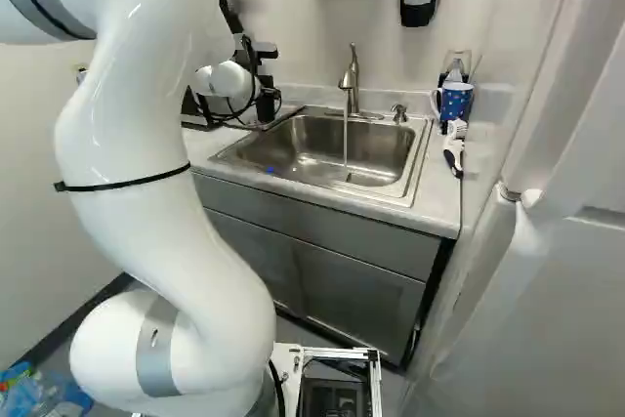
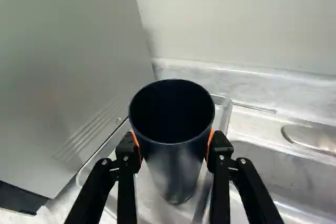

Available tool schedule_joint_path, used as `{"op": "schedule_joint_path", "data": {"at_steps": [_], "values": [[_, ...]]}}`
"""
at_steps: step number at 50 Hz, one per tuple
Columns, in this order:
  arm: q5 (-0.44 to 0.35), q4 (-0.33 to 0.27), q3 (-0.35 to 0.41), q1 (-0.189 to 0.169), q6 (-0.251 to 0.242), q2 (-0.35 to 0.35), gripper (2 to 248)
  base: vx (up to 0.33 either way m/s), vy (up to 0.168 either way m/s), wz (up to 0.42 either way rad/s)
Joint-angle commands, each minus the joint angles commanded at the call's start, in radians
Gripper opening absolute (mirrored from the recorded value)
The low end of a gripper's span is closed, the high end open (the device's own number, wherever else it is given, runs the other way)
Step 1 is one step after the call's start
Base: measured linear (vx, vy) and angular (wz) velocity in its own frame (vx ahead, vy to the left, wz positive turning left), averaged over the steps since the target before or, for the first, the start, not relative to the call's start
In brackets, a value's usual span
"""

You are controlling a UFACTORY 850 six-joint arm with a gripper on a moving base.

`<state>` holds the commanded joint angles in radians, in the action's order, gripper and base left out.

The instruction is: Rinse the cup and place it in the tray

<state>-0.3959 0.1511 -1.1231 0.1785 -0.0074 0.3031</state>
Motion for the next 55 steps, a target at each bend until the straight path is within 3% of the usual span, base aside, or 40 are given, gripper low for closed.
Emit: {"op": "schedule_joint_path", "data": {"at_steps": [2,3,7,8,12,13,18,19,55], "values": [[0.000,0.000,0.000,0.000,0.000,0.000,126,0.000,0.000,0.000],[0.000,0.000,0.000,0.000,0.000,0.000,144,0.000,0.000,0.000],[0.000,0.000,0.000,0.000,0.000,0.000,144,0.000,0.000,0.000],[0.000,0.000,0.000,0.000,0.000,0.000,178,0.000,0.000,0.000],[0.000,0.000,0.000,0.000,0.000,0.000,178,0.000,0.000,0.000],[0.000,0.000,0.000,0.000,0.000,0.000,213,0.000,0.000,0.000],[0.000,0.000,0.000,0.000,0.000,0.000,213,0.000,0.000,0.000],[0.000,0.000,0.000,0.000,0.000,0.000,245,0.000,0.000,0.000],[0.000,0.000,-0.014,0.000,0.000,-0.037,247,0.000,0.000,0.000]]}}
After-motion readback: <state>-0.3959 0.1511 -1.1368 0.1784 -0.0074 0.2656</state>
